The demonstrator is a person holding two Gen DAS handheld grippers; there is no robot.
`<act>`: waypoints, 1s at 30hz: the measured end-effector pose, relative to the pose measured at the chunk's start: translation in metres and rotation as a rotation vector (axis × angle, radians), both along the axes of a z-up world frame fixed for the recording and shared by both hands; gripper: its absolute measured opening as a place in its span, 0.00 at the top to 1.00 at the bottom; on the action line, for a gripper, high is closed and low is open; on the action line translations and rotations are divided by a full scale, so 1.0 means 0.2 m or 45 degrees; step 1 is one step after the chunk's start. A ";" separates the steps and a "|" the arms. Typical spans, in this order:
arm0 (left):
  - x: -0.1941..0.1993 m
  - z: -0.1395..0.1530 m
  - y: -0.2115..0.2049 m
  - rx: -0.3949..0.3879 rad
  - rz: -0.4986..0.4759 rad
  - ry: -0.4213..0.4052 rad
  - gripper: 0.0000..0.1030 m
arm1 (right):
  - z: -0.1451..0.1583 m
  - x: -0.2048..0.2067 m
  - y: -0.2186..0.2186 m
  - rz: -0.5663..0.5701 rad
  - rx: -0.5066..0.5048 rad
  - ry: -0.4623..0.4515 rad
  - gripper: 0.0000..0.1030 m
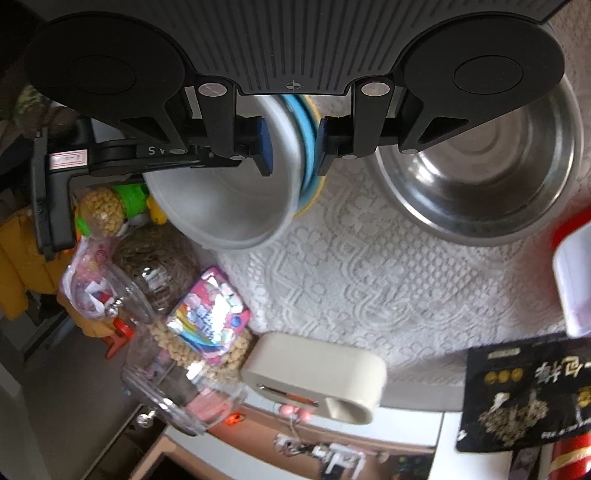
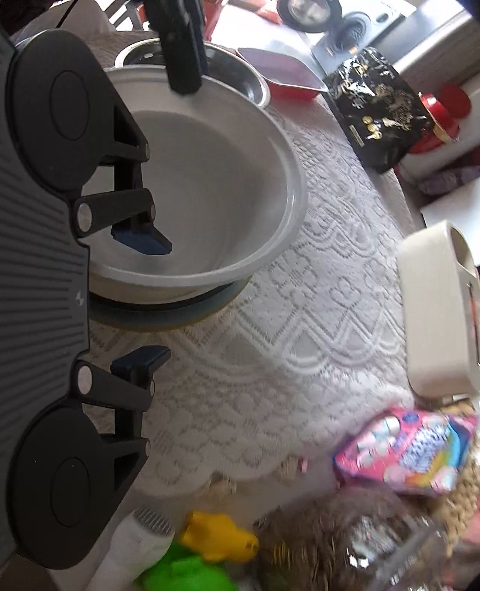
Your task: Organize plates and bowls
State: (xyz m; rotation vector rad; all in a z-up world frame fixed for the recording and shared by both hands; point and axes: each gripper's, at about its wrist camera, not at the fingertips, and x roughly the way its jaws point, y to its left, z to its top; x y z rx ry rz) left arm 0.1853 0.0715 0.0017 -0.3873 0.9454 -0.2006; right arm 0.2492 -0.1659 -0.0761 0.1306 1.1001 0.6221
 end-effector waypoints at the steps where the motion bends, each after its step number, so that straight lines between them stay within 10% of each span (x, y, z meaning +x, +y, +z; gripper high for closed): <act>1: 0.00 0.00 0.01 -0.010 0.011 0.014 0.72 | -0.02 0.01 0.00 0.017 0.031 0.009 0.44; 10: 0.01 0.08 -0.12 0.081 -0.023 0.005 0.73 | -0.21 0.11 -0.10 0.032 0.384 0.223 0.43; 14: 0.07 0.03 -0.20 0.258 -0.012 0.084 0.46 | -0.24 0.09 -0.10 0.097 0.433 0.250 0.43; 18: 0.11 -0.04 -0.20 0.299 0.035 0.172 0.47 | -0.23 0.06 -0.12 0.132 0.456 0.219 0.43; 30: 0.17 -0.16 -0.26 0.180 -0.051 0.300 0.40 | -0.24 0.05 -0.09 0.164 0.445 0.220 0.43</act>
